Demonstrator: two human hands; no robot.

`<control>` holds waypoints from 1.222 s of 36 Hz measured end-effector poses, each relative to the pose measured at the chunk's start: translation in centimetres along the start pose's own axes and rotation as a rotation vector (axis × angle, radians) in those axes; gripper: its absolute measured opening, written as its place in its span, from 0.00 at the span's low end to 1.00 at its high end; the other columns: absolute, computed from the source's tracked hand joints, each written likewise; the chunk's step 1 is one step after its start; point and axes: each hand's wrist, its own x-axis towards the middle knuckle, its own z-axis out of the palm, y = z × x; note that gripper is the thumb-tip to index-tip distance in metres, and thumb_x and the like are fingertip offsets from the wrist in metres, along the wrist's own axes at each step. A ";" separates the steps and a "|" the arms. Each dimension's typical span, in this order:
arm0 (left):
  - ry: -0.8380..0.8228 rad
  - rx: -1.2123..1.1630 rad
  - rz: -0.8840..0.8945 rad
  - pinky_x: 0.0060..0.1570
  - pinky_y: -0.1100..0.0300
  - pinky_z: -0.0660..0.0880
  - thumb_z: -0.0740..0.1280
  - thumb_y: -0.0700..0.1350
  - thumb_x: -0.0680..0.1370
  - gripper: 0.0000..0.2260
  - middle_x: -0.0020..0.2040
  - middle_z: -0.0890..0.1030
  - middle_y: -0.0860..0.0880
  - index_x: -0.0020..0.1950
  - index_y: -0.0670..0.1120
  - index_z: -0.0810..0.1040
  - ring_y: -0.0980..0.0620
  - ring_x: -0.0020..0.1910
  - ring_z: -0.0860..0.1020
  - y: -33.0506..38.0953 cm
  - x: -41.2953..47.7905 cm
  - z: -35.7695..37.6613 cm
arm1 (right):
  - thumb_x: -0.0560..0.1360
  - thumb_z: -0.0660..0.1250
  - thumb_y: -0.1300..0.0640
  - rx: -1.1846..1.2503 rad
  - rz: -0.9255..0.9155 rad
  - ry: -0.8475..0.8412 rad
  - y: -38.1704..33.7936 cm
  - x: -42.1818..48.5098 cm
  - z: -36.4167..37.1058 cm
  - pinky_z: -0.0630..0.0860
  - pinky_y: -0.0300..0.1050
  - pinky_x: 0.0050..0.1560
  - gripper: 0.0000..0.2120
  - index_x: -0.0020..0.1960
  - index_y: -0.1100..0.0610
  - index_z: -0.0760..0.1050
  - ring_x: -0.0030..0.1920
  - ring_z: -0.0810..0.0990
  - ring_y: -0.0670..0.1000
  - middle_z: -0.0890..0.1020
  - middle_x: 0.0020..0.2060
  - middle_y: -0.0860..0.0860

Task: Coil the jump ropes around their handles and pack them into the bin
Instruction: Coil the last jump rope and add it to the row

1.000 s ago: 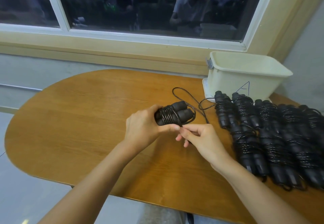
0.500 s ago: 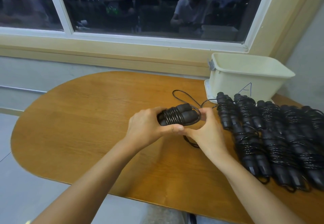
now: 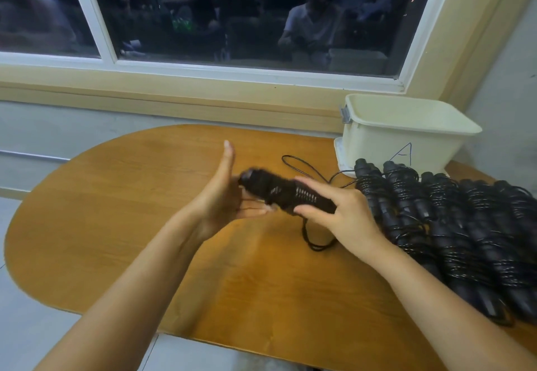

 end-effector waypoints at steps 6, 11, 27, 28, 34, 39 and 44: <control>0.113 0.180 0.249 0.53 0.63 0.76 0.65 0.65 0.70 0.28 0.64 0.79 0.58 0.67 0.55 0.69 0.61 0.54 0.81 -2.8 1.2 4.3 | 0.74 0.73 0.56 0.494 0.261 0.231 0.1 1.4 1.1 0.79 0.40 0.56 0.17 0.59 0.41 0.77 0.55 0.82 0.40 0.84 0.49 0.37; 0.135 0.540 0.460 0.40 0.66 0.75 0.79 0.50 0.67 0.42 0.58 0.76 0.65 0.75 0.60 0.59 0.62 0.37 0.77 -4.9 3.2 5.4 | 0.75 0.73 0.55 0.592 0.374 0.297 0.8 1.5 2.0 0.79 0.42 0.56 0.17 0.63 0.50 0.79 0.54 0.83 0.42 0.86 0.50 0.42; 0.084 0.570 0.457 0.34 0.74 0.70 0.69 0.43 0.77 0.19 0.49 0.85 0.49 0.68 0.43 0.75 0.67 0.37 0.79 -2.7 9.5 1.6 | 0.70 0.71 0.45 0.728 0.633 0.265 4.2 2.5 1.4 0.78 0.46 0.55 0.18 0.55 0.53 0.83 0.53 0.84 0.49 0.87 0.48 0.49; 0.080 0.514 0.417 0.33 0.72 0.71 0.69 0.41 0.78 0.20 0.48 0.86 0.49 0.70 0.43 0.73 0.65 0.35 0.78 -2.9 9.9 1.6 | 0.69 0.70 0.44 0.744 0.650 0.263 4.4 2.5 1.6 0.78 0.49 0.57 0.19 0.55 0.53 0.83 0.53 0.84 0.50 0.87 0.48 0.50; 0.021 0.186 0.258 0.54 0.63 0.78 0.69 0.43 0.74 0.21 0.51 0.86 0.47 0.67 0.44 0.76 0.52 0.54 0.83 -4.7 11.4 1.8 | 0.71 0.69 0.42 0.762 0.733 0.228 5.4 2.0 2.4 0.75 0.59 0.64 0.20 0.57 0.52 0.82 0.56 0.83 0.51 0.86 0.51 0.50; 0.083 0.040 0.231 0.57 0.58 0.79 0.72 0.43 0.69 0.23 0.50 0.86 0.44 0.63 0.40 0.78 0.48 0.53 0.84 -5.5 11.5 1.8 | 0.80 0.62 0.46 0.692 0.664 0.232 5.2 1.8 3.0 0.78 0.48 0.60 0.12 0.53 0.50 0.82 0.53 0.83 0.46 0.86 0.50 0.48; 0.129 0.029 0.237 0.60 0.55 0.78 0.73 0.44 0.67 0.22 0.50 0.86 0.45 0.60 0.43 0.80 0.45 0.54 0.83 -5.9 10.8 2.1 | 0.83 0.57 0.48 0.337 0.500 0.298 5.5 1.4 3.6 0.73 0.38 0.62 0.09 0.55 0.42 0.77 0.56 0.76 0.36 0.79 0.56 0.45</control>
